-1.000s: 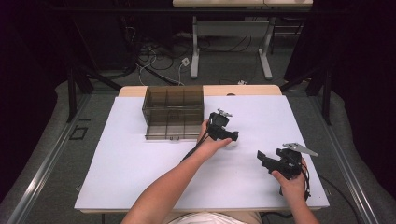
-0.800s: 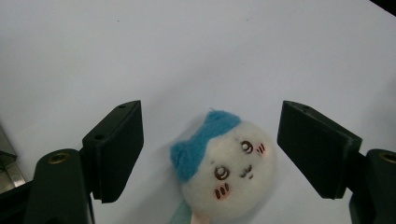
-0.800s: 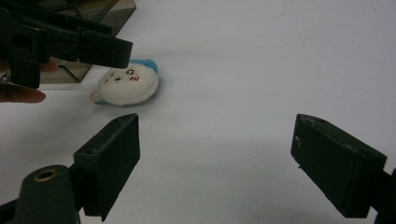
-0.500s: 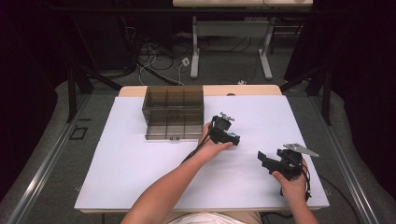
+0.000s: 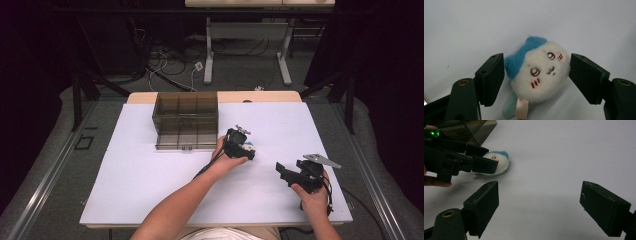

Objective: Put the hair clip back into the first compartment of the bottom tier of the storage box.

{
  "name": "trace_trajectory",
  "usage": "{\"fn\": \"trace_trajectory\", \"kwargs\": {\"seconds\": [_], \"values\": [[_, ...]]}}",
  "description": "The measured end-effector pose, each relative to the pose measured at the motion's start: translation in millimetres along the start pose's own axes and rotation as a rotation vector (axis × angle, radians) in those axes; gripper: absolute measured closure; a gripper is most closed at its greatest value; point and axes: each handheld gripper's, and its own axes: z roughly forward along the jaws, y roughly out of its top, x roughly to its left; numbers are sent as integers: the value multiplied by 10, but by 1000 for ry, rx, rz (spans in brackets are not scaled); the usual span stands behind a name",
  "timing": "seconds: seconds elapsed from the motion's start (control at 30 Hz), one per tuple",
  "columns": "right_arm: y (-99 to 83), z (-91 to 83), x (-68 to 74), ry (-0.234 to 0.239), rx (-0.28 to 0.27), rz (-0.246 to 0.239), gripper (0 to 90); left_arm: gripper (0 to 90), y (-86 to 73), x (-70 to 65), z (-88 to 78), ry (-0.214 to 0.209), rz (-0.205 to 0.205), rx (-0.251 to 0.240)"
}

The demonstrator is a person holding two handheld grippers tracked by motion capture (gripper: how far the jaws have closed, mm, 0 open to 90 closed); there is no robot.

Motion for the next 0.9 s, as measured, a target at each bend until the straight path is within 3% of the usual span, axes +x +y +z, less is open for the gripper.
{"fn": "trace_trajectory", "kwargs": {"seconds": [0.23,0.6,0.67,0.9], "values": [[1,-4,-38,0,19,14,153,373,1,11,-8,-7,4,-4],[-4,-5,-22,8,5,-13,153,381,-10,-13,-3,3,11,1],[-6,-8,-15,6,4,10,153,391,-12,-23,-2,8,17,2],[-5,-10,-24,-2,12,3,153,435,-12,-30,-6,16,30,7]]}}
